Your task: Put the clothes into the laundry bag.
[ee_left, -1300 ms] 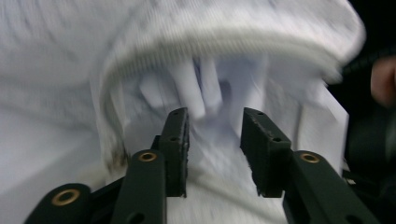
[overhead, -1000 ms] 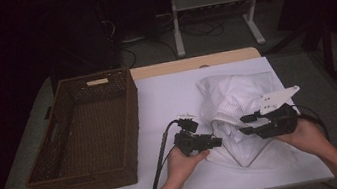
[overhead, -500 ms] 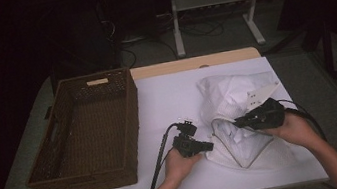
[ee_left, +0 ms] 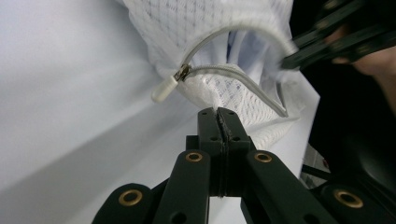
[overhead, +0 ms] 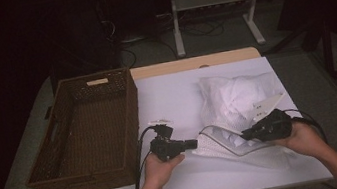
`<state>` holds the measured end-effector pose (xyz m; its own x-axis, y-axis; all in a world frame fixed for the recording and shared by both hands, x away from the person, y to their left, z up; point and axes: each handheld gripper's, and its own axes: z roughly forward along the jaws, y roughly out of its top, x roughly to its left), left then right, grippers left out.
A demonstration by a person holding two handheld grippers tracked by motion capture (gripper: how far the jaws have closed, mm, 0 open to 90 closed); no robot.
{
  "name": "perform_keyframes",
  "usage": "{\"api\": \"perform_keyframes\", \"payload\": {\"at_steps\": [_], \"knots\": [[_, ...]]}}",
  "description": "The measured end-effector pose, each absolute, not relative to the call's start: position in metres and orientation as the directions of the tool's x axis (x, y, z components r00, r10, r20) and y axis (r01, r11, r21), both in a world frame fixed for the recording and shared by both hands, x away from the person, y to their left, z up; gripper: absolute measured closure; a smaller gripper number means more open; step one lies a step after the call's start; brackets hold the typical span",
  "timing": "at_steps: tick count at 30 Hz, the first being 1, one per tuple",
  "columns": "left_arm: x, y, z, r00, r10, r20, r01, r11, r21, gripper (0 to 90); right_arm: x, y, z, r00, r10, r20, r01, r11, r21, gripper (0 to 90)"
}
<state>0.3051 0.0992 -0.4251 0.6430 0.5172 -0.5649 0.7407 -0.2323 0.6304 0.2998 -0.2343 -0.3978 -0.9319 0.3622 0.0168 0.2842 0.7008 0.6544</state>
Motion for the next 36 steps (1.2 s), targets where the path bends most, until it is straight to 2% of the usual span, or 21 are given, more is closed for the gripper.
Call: {"api": "perform_keyframes", "payload": {"at_steps": [5,9,14,16,18,22,26,31,36], "knots": [[0.291,0.1,-0.432,0.651,0.483,-0.586,0.743,-0.245,0.623,89.7,0.299,-0.231,-0.416,-0.935,0.353,0.034,0.299,0.731,0.613,86.0],[0.29,0.097,-0.44,0.644,0.455,-0.615,0.756,-0.258,0.601,87.7,0.3,-0.234,-0.41,-0.934,0.35,0.072,0.309,0.693,0.652,80.5],[0.294,0.095,-0.446,0.61,0.476,-0.633,0.785,-0.255,0.565,61.5,0.298,-0.23,-0.397,-0.934,0.353,0.046,0.287,0.672,0.682,75.8],[0.296,0.095,-0.45,0.599,0.484,-0.638,0.795,-0.262,0.548,55.7,0.298,-0.228,-0.392,-0.933,0.359,0.029,0.276,0.661,0.698,74.3],[0.296,0.094,-0.453,0.586,0.486,-0.649,0.805,-0.258,0.534,53.6,0.298,-0.225,-0.386,-0.932,0.361,0.015,0.264,0.653,0.71,72.4],[0.3,0.092,-0.46,0.568,0.497,-0.656,0.819,-0.268,0.507,54.6,0.298,-0.215,-0.377,-0.936,0.352,-0.007,0.237,0.644,0.727,68.8],[0.302,0.087,-0.467,0.553,0.505,-0.663,0.831,-0.273,0.485,60.4,0.301,-0.201,-0.368,-0.942,0.335,-0.024,0.214,0.651,0.728,64.8],[0.306,0.085,-0.472,0.539,0.498,-0.68,0.84,-0.253,0.48,70.6,0.312,-0.182,-0.361,-0.947,0.318,-0.043,0.19,0.664,0.723,62.4],[0.306,0.085,-0.473,0.559,0.52,-0.646,0.824,-0.256,0.506,83.2,0.323,-0.166,-0.359,-0.952,0.302,-0.041,0.184,0.677,0.712,62.1]]}}
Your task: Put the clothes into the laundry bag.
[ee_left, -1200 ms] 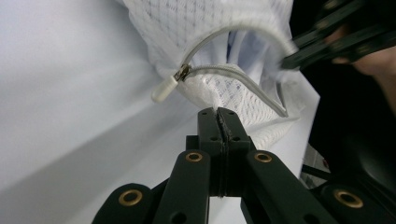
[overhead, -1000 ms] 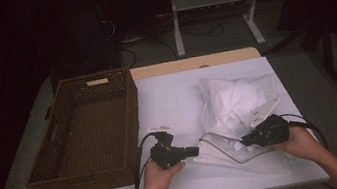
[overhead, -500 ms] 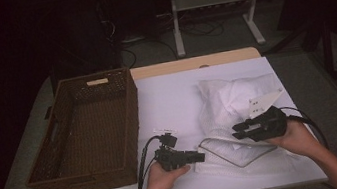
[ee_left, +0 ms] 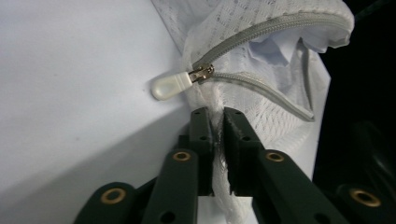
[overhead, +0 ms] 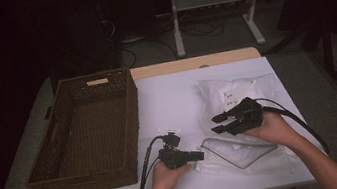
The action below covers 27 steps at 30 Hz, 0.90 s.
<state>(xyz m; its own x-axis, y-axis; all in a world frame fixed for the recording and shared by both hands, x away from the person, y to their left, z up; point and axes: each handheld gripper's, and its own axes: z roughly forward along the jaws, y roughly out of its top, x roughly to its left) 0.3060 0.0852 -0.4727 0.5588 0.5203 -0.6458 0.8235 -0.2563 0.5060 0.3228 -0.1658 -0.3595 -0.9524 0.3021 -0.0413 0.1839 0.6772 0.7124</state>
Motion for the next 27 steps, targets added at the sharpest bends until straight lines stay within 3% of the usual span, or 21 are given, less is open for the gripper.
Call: {"api": "perform_keyframes", "payload": {"at_steps": [9,15,18,20,22,27], "knots": [[0.301,0.09,-0.46,0.589,0.504,-0.632,0.798,-0.241,0.552,88.6,0.335,-0.145,-0.366,-0.956,0.291,-0.025,0.199,0.711,0.674,63.8],[0.299,0.093,-0.454,0.598,0.492,-0.632,0.789,-0.226,0.571,88.8,0.343,-0.144,-0.379,-0.963,0.267,0.027,0.229,0.766,0.601,57.2],[0.299,0.094,-0.451,0.602,0.48,-0.638,0.786,-0.219,0.578,88.8,0.339,-0.143,-0.384,-0.97,0.24,0.03,0.214,0.792,0.572,67.3],[0.298,0.094,-0.452,0.599,0.474,-0.645,0.79,-0.218,0.572,88.4,0.337,-0.142,-0.388,-0.975,0.22,0.043,0.209,0.82,0.533,82.3],[0.298,0.095,-0.454,0.594,0.469,-0.653,0.796,-0.225,0.563,87.2,0.333,-0.143,-0.391,-0.977,0.211,0.03,0.195,0.833,0.518,88.4],[0.298,0.093,-0.463,0.558,0.45,-0.697,0.828,-0.24,0.507,73.0,0.329,-0.149,-0.396,-0.974,0.215,0.071,0.22,0.818,0.531,86.2]]}}
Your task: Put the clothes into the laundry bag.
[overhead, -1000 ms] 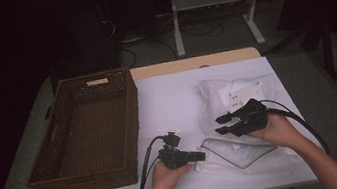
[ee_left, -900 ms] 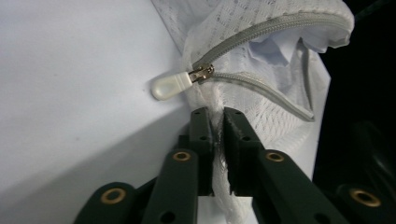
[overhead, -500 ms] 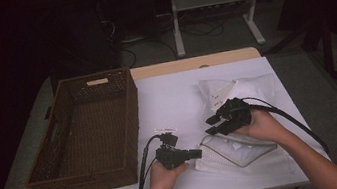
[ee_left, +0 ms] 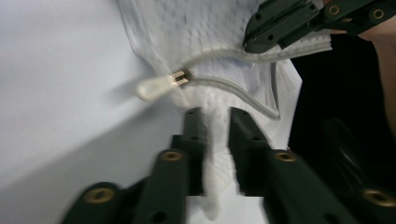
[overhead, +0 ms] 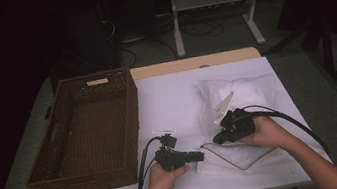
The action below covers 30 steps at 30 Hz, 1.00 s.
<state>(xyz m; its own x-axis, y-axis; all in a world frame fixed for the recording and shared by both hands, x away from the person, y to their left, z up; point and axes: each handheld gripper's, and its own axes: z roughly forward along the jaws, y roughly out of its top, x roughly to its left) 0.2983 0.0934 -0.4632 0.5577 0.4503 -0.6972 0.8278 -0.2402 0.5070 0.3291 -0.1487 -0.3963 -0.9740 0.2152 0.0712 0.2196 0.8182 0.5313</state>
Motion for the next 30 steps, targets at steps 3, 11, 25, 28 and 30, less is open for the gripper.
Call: {"api": "perform_keyframes", "payload": {"at_steps": [3,11,25,28,30], "knots": [[0.3,0.091,-0.467,0.534,0.482,-0.695,0.844,-0.245,0.478,61.5,0.329,-0.152,-0.401,-0.97,0.229,0.081,0.237,0.815,0.529,82.5],[0.301,0.084,-0.475,0.549,0.506,-0.665,0.831,-0.248,0.497,87.1,0.331,-0.148,-0.387,-0.957,0.278,0.083,0.27,0.751,0.603,75.0],[0.29,0.108,-0.437,0.645,0.523,-0.557,0.734,-0.221,0.642,89.7,0.328,-0.112,-0.365,-0.969,0.245,0.014,0.198,0.749,0.632,70.7],[0.29,0.113,-0.441,0.634,0.525,-0.568,0.744,-0.214,0.633,89.6,0.33,-0.11,-0.367,-0.968,0.252,0.018,0.206,0.747,0.632,69.7],[0.29,0.113,-0.448,0.621,0.511,-0.594,0.762,-0.215,0.611,88.1,0.331,-0.109,-0.37,-0.966,0.259,0.026,0.217,0.749,0.625,68.1]]}}
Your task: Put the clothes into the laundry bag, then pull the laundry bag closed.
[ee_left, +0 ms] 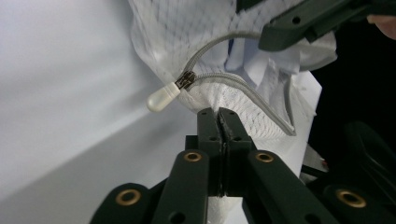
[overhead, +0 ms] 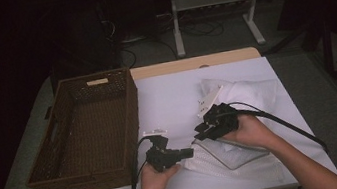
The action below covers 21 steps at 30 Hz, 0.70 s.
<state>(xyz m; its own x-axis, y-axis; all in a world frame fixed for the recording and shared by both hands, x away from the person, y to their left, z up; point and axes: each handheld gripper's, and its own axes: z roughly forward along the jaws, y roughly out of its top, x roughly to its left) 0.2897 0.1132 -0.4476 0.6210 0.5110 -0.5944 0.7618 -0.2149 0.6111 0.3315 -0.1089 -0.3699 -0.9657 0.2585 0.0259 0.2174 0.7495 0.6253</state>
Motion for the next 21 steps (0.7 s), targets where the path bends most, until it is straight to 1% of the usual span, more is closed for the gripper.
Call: {"api": "perform_keyframes", "payload": {"at_steps": [1,2,3,4,5,6,11,12,16,20,21], "knots": [[0.29,0.112,-0.452,0.607,0.511,-0.609,0.776,-0.218,0.591,81.8,0.332,-0.108,-0.372,-0.966,0.258,0.024,0.217,0.756,0.618,67.1],[0.291,0.111,-0.456,0.592,0.516,-0.619,0.791,-0.227,0.568,70.0,0.333,-0.107,-0.373,-0.966,0.257,0.024,0.218,0.761,0.611,66.8],[0.291,0.11,-0.46,0.574,0.52,-0.632,0.807,-0.23,0.543,60.8,0.333,-0.106,-0.374,-0.966,0.258,0.026,0.219,0.761,0.611,66.8],[0.292,0.11,-0.463,0.562,0.526,-0.638,0.817,-0.234,0.527,57.0,0.334,-0.105,-0.375,-0.965,0.259,0.031,0.223,0.76,0.61,66.8],[0.293,0.11,-0.466,0.553,0.526,-0.646,0.824,-0.231,0.518,56.1,0.335,-0.104,-0.375,-0.966,0.258,0.03,0.222,0.759,0.612,66.8],[0.295,0.11,-0.468,0.545,0.52,-0.657,0.83,-0.221,0.513,58.1,0.335,-0.103,-0.376,-0.965,0.259,0.032,0.224,0.758,0.612,66.7],[0.295,0.108,-0.472,0.566,0.536,-0.626,0.812,-0.235,0.534,82.3,0.339,-0.094,-0.38,-0.965,0.258,0.042,0.229,0.759,0.609,66.4],[0.293,0.108,-0.472,0.573,0.536,-0.62,0.806,-0.233,0.544,85.6,0.339,-0.092,-0.381,-0.964,0.261,0.046,0.234,0.757,0.61,66.4],[0.288,0.106,-0.466,0.599,0.545,-0.587,0.782,-0.236,0.577,87.7,0.342,-0.083,-0.389,-0.961,0.268,0.062,0.252,0.765,0.593,66.3],[0.288,0.108,-0.464,0.605,0.531,-0.593,0.777,-0.234,0.584,87.3,0.342,-0.077,-0.395,-0.961,0.272,0.058,0.257,0.786,0.562,66.4],[0.289,0.108,-0.465,0.6,0.526,-0.602,0.782,-0.23,0.579,85.5,0.342,-0.078,-0.396,-0.958,0.279,0.062,0.265,0.79,0.553,66.9]]}}
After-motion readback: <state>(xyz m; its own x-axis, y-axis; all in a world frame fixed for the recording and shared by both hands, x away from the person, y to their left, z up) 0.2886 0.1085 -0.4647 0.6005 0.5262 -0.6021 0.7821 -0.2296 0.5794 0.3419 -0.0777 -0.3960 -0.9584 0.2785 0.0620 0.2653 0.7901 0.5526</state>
